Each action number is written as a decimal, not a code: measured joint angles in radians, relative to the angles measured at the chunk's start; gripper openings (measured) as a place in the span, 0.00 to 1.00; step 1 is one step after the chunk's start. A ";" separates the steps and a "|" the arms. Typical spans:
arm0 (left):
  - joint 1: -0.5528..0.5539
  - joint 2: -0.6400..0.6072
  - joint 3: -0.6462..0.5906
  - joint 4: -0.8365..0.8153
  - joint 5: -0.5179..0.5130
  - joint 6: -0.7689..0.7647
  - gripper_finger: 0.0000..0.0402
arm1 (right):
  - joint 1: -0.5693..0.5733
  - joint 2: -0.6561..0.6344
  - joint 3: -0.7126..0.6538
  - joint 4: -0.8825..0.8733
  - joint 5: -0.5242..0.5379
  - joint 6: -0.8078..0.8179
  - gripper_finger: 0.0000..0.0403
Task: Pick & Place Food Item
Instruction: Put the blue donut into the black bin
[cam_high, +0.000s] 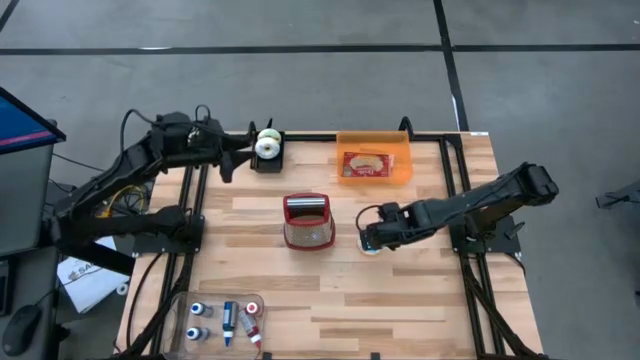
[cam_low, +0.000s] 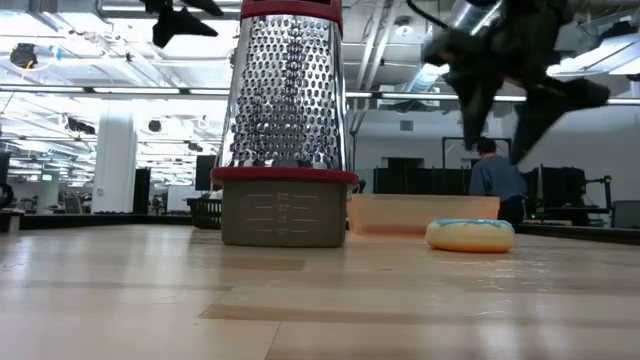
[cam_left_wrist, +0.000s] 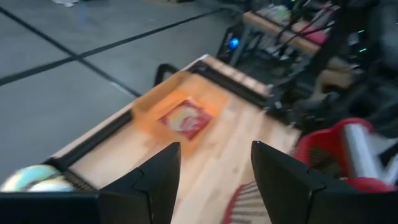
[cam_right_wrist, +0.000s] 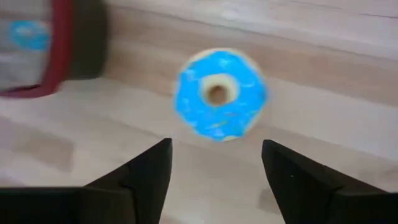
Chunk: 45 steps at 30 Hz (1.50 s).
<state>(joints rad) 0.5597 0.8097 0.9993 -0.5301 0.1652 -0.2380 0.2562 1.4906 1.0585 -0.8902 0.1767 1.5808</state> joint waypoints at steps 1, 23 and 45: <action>-0.015 -0.004 0.000 0.008 0.000 -0.013 0.48 | 0.000 0.000 -0.011 -0.015 0.001 0.009 0.61; -0.132 -0.005 0.000 0.091 -0.003 -0.092 0.46 | -0.064 0.003 -0.254 0.270 -0.021 0.009 0.62; -0.132 -0.005 0.000 0.105 -0.003 -0.093 0.46 | -0.134 0.003 -0.298 0.375 -0.046 -0.097 0.53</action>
<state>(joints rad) 0.4274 0.8047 0.9993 -0.4251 0.1619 -0.3309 0.1219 1.4937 0.7609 -0.5148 0.1307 1.4843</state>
